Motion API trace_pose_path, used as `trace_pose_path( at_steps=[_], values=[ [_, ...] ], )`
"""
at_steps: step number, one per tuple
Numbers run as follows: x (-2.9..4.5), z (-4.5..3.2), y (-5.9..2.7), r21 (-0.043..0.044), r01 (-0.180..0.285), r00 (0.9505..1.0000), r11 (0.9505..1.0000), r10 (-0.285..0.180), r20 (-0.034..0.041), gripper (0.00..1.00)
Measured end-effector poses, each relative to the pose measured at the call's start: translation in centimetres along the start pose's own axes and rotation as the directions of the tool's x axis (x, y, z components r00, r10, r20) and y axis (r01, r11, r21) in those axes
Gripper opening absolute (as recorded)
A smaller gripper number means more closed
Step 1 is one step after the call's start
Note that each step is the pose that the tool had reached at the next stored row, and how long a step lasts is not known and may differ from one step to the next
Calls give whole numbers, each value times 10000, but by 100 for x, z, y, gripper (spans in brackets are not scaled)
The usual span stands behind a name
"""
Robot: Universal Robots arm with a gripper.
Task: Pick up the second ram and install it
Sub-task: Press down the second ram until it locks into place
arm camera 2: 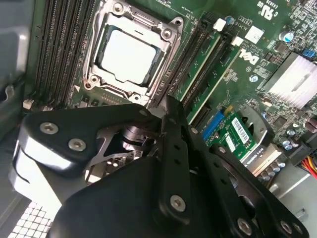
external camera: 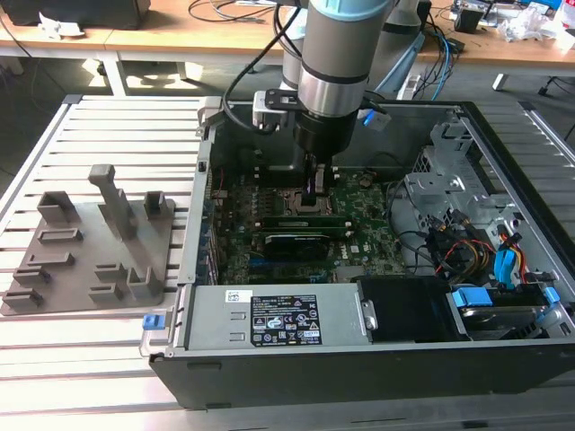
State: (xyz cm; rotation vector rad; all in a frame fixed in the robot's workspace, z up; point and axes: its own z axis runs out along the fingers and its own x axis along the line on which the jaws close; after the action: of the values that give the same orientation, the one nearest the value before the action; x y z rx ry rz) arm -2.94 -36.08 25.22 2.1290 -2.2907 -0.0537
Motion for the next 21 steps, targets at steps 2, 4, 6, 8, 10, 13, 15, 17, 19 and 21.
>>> trace_pose_path(
  at_steps=[2, 4, 6, 8, 10, 13, 15, 17, 19, 21],
  values=[
    [5, -2, -52, -2, -1, 10000, 10000, 1, 0, 11],
    [51, -5, -221, -42, -1, 10000, 10000, 1, -2, 11],
    [55, 4, -397, -83, -1, 10000, 10000, 1, -4, 11],
    [61, 106, -455, -113, -2, 10000, 9999, 2, -7, 11],
    [65, 221, -463, -126, 3, 10000, 9999, -4, -31, 11],
    [64, 176, -431, -70, 15, 10000, 10000, -15, -1, 11],
    [73, 176, -342, -54, -3, 10000, 10000, 3, 13, 11],
    [104, 178, -260, -54, -8, 10000, 10000, 8, 12, 11],
    [138, 184, -115, -54, -8, 10000, 10000, 8, 14, 11],
    [151, 189, 62, -53, -9, 10000, 10000, 9, 24, 11]
  ],
)
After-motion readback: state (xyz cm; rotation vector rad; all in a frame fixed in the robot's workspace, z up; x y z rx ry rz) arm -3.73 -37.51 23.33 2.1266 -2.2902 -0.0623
